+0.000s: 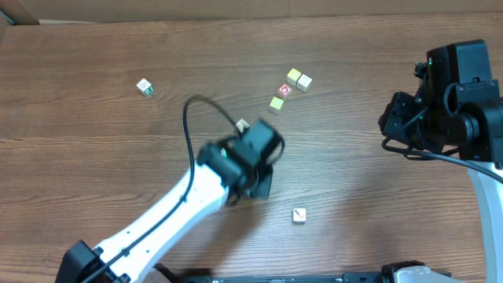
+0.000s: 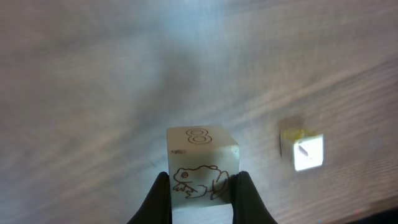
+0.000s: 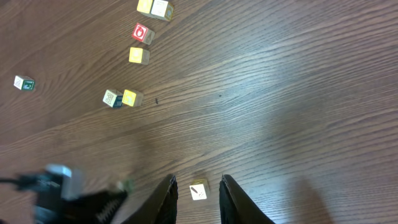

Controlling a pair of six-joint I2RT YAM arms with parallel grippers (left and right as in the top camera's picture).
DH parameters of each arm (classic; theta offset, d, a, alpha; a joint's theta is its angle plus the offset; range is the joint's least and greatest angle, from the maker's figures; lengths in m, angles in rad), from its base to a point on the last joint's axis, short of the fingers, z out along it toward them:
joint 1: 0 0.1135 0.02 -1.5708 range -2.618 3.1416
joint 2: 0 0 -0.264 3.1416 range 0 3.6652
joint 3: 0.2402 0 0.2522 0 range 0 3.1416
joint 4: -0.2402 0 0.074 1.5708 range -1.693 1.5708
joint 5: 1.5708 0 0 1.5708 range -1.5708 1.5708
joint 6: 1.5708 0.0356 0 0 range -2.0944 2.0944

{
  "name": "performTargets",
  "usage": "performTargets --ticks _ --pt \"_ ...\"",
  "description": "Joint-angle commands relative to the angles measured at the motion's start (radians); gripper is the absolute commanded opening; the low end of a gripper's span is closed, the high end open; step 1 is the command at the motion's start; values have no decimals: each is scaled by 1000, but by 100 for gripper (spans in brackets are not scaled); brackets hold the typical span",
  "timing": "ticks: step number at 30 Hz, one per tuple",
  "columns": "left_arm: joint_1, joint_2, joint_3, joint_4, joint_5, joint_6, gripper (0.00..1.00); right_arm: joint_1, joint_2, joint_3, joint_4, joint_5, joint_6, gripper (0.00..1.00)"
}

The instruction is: Flip 4 blocks

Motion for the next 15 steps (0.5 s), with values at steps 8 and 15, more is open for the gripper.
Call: performTargets --ticks 8,15 --pt "-201 -42 -287 295 45 -323 4 -5 -13 -2 -13 1 -30 25" --pt "-212 -2 -383 454 68 -369 4 -5 -13 -2 -33 0 -29 25"
